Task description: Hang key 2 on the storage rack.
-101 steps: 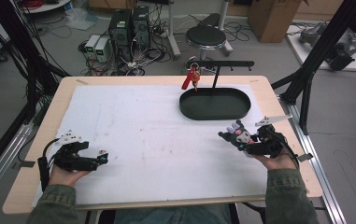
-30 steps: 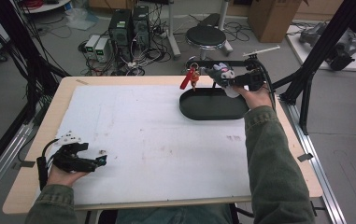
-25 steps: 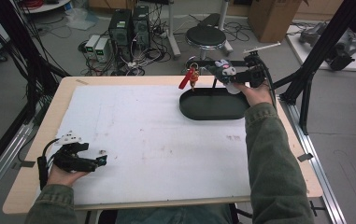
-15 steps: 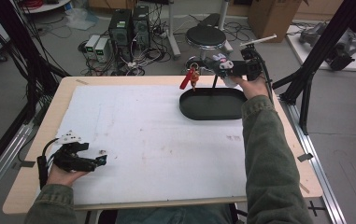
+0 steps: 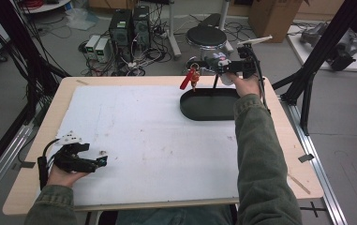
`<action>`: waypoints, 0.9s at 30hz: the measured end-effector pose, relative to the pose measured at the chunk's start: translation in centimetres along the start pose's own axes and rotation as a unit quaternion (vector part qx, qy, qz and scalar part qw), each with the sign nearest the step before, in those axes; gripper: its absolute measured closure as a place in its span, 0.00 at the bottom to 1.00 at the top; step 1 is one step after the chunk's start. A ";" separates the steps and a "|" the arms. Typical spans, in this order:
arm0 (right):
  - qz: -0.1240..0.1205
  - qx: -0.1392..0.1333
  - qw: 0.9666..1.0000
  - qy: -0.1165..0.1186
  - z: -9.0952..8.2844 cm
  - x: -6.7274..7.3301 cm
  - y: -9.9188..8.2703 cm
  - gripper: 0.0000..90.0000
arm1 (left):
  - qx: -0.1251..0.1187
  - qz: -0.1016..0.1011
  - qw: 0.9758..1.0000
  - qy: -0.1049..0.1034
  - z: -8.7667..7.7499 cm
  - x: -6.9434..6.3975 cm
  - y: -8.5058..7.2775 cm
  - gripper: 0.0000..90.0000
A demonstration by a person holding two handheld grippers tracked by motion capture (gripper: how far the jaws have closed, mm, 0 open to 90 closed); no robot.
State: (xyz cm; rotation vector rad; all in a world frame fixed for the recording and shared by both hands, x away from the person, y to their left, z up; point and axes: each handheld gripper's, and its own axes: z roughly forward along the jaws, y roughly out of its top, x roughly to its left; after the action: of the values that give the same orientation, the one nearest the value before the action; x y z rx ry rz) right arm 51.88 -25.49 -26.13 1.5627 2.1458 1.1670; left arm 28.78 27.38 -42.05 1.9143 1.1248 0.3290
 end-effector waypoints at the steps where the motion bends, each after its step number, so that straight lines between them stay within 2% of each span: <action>1: 0.014 0.008 1.000 -0.003 0.1 -0.1 0.0 0.47 | -0.001 -0.001 1.000 0.000 0.0 0.0 0.0 0.02; 2: 0.021 0.009 1.000 -0.010 0.1 -0.2 -0.1 0.43 | -0.003 -0.004 1.000 0.000 0.0 0.0 0.0 0.02; 4: 0.015 -0.001 0.999 -0.032 -0.1 -0.2 -0.4 0.35 | -0.001 -0.001 1.000 0.000 0.0 0.0 0.0 0.02; 6: 0.013 -0.010 0.999 -0.031 -0.3 -0.2 -0.8 0.26 | -0.001 0.000 1.000 0.000 0.0 0.0 0.0 0.02; 8: 0.010 0.006 1.000 -0.025 -0.2 -0.2 -1.1 0.15 | 0.000 0.002 1.000 0.001 0.0 0.0 0.0 0.02; 9: 0.000 0.022 1.000 -0.016 0.0 0.0 -1.2 0.11 | 0.000 0.002 1.000 0.001 0.0 0.0 0.0 0.02; 10: -0.021 0.030 0.999 -0.015 0.1 0.2 -1.3 0.10 | 0.000 0.003 1.000 0.001 0.0 0.0 0.0 0.02; 11: -0.038 0.034 0.999 -0.019 0.3 0.6 -1.5 0.00 | -0.001 0.002 1.000 0.001 0.0 -0.1 0.0 0.02; 13: -0.069 0.031 0.997 -0.022 0.3 1.3 -1.6 0.01 | -0.001 0.001 1.000 0.004 0.1 -0.1 0.0 0.02; 16: -0.077 0.013 0.997 0.003 0.0 2.2 -1.6 0.01 | -0.001 -0.001 1.000 0.003 0.1 -0.2 0.0 0.02; 17: -0.078 0.014 0.997 0.011 -0.1 2.5 -1.6 0.01 | -0.001 -0.001 1.000 0.004 0.1 -0.1 0.0 0.02; 23: -0.105 0.016 0.994 0.017 -0.5 3.7 -2.1 0.01 | -0.001 0.001 1.000 0.004 0.0 -0.1 0.0 0.02; 24: -0.106 0.011 0.994 0.021 -0.7 3.8 -2.3 0.01 | -0.001 0.000 1.000 0.004 0.1 -0.1 0.0 0.02; 25: -0.103 -0.003 0.994 0.036 -0.8 3.8 -2.8 0.01 | -0.001 0.000 1.000 0.003 0.1 -0.1 0.0 0.02; 27: -0.097 -0.007 0.994 0.044 -0.7 3.5 -3.7 0.01 | -0.003 0.000 1.000 0.003 0.0 0.0 0.1 0.02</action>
State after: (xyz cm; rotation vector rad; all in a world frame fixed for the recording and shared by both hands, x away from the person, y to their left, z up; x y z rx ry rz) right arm 47.45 -23.11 -27.45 1.2843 2.2807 1.2017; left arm 28.81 27.34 -41.97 1.9096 1.1277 0.3385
